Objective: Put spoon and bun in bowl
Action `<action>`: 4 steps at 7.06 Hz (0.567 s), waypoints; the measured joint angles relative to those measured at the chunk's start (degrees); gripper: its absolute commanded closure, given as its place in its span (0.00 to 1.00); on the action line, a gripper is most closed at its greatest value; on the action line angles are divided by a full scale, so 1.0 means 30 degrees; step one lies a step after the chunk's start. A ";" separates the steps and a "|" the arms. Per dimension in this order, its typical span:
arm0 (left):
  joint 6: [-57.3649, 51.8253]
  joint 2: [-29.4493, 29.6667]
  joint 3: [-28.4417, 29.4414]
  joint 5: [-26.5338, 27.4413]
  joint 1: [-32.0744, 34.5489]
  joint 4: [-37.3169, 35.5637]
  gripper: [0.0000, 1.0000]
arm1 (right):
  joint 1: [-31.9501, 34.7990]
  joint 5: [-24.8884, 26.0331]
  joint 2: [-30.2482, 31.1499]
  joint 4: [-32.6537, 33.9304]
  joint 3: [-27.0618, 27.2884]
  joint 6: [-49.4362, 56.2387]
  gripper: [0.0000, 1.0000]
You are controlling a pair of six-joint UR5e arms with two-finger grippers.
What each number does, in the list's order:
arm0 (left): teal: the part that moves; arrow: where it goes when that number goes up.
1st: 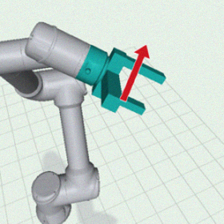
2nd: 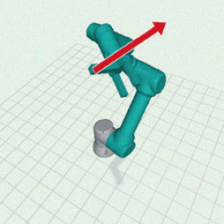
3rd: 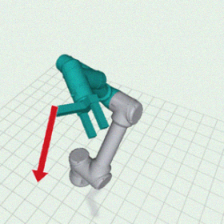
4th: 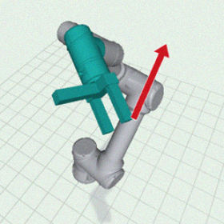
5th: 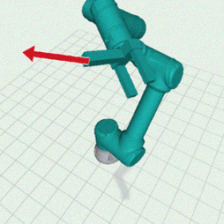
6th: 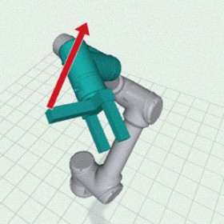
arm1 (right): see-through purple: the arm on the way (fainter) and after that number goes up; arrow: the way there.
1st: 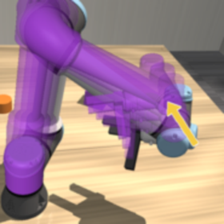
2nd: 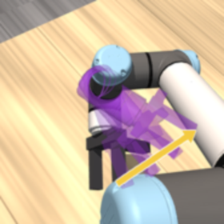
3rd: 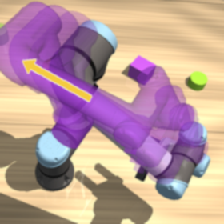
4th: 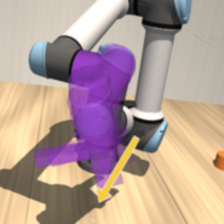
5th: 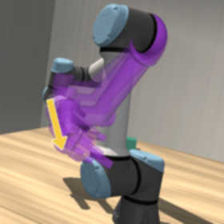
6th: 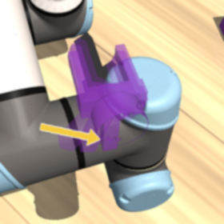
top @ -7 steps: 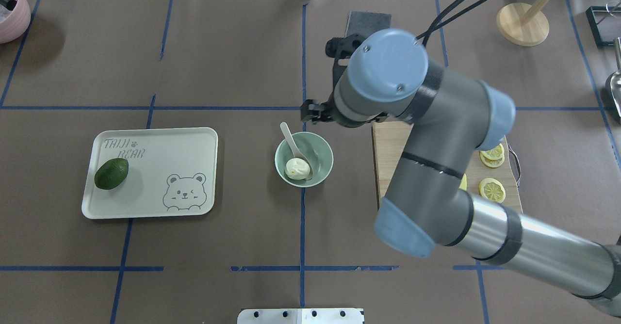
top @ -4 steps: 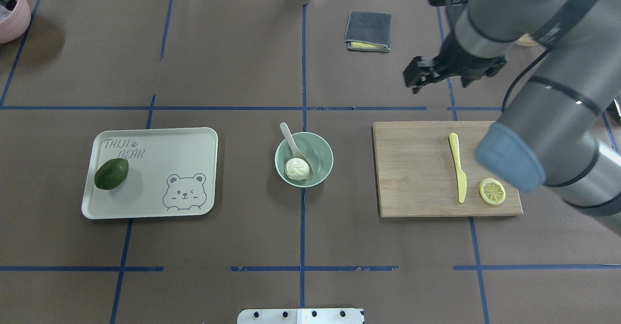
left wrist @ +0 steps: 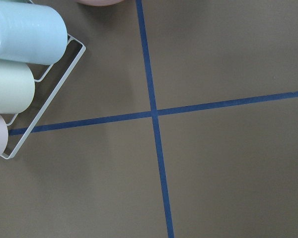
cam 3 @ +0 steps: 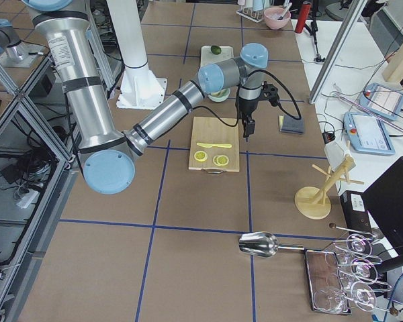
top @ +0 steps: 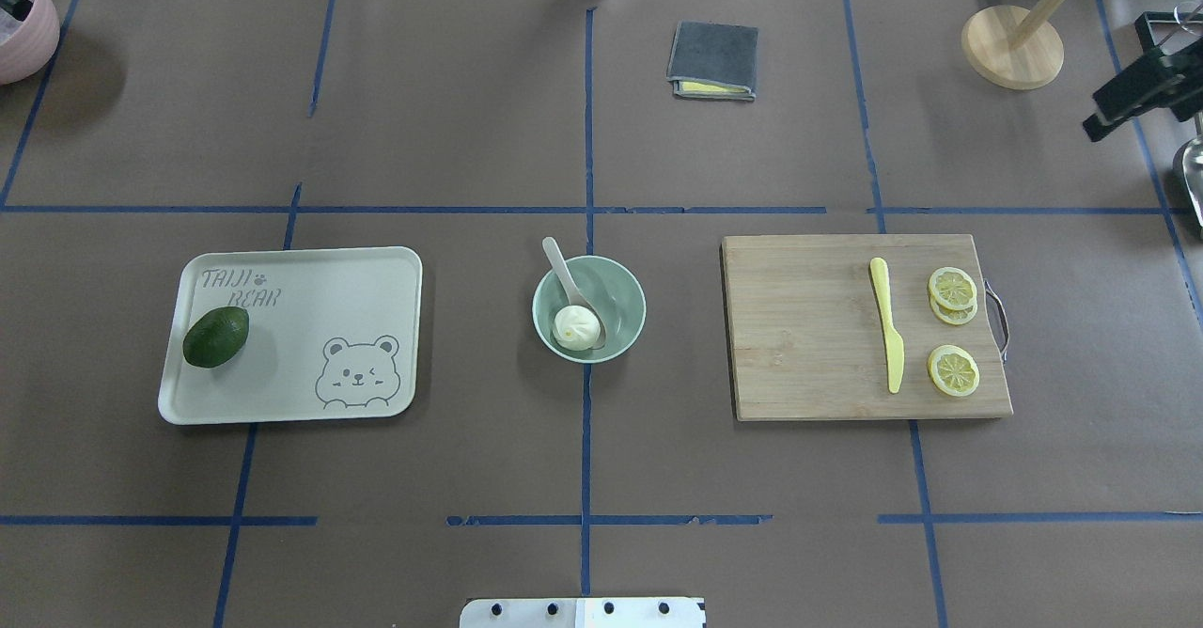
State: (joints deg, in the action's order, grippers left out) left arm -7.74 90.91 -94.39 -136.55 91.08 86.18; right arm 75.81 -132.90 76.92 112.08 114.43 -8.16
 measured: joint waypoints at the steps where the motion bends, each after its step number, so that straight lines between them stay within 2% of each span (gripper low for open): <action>1: -0.0062 -0.0053 0.0053 -0.0008 -0.0001 0.0010 0.00 | 0.1224 -0.0222 0.1387 -0.0067 -0.0298 0.0941 0.00; 3: -0.0087 -0.0127 0.0055 -0.0010 0.0009 0.0014 0.00 | 0.3545 -0.0452 0.2958 -0.0653 -0.1736 0.1475 0.00; 4: -0.0103 -0.0198 0.0000 -0.0011 0.0017 0.0015 0.00 | 0.4479 -0.0542 0.3350 -0.1894 -0.3068 0.1789 0.00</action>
State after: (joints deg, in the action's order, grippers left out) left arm -8.05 90.32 -94.39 -136.58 91.13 86.22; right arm 89.25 -134.52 86.97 106.40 105.23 -2.79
